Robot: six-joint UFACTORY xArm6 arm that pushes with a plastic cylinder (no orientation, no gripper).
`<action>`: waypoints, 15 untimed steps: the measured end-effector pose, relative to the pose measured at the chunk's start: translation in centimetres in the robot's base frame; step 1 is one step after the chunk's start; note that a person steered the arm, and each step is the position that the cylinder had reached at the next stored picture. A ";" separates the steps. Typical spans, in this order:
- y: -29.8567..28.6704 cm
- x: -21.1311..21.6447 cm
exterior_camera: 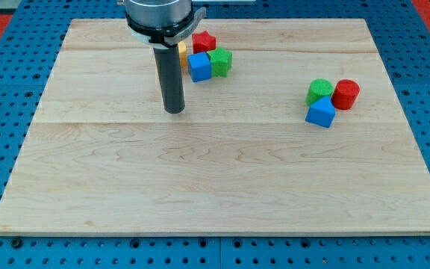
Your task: Push the green star into the blue cube
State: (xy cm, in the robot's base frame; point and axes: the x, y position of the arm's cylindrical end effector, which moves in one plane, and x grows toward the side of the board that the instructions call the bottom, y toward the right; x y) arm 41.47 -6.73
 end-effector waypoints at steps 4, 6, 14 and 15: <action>8.2 -8.1; 11.7 -15.9; 8.2 -13.4; 14.9 -16.0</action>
State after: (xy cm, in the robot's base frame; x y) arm 25.48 8.22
